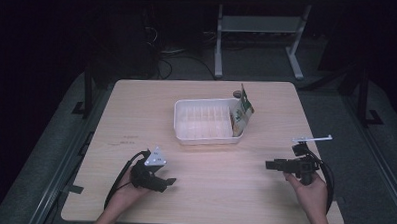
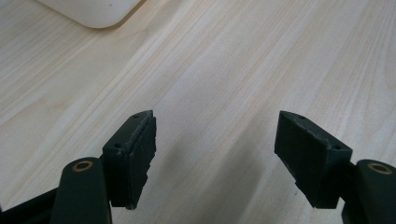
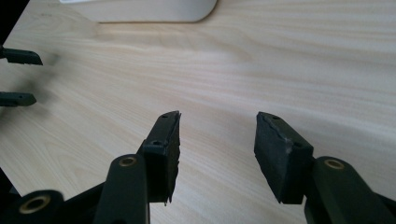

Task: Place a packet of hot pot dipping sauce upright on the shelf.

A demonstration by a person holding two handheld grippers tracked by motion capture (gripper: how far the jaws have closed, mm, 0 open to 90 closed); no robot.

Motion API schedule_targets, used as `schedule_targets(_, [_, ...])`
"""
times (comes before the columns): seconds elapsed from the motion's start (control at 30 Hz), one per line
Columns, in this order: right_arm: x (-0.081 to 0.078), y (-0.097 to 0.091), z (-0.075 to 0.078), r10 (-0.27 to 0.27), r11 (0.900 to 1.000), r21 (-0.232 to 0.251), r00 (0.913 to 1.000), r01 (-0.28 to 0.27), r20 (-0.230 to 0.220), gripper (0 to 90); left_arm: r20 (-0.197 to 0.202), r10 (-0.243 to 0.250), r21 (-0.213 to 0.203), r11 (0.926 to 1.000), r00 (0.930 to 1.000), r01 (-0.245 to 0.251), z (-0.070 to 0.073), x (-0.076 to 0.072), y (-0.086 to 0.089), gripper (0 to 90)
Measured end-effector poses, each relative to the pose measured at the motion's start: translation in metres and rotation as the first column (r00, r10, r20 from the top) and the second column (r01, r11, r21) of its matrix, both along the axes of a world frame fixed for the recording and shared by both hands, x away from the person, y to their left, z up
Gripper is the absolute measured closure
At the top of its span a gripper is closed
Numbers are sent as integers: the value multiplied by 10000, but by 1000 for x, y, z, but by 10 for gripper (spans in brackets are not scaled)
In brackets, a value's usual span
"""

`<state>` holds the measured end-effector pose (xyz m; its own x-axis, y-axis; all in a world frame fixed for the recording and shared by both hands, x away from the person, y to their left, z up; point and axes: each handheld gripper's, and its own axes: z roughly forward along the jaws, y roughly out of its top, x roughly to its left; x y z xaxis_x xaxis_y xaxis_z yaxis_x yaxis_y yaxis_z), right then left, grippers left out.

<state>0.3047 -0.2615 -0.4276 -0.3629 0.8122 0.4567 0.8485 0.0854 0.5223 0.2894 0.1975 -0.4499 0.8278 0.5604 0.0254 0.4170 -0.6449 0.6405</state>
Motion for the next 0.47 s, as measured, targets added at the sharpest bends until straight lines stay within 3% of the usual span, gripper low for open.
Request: schedule_targets(0.47, [-25, 2, -21, 88, 9998, -189, 9998, -91, -182, 464, 25, -55, 32, 10000, 10000, 55, 0, 0, -1, 287])
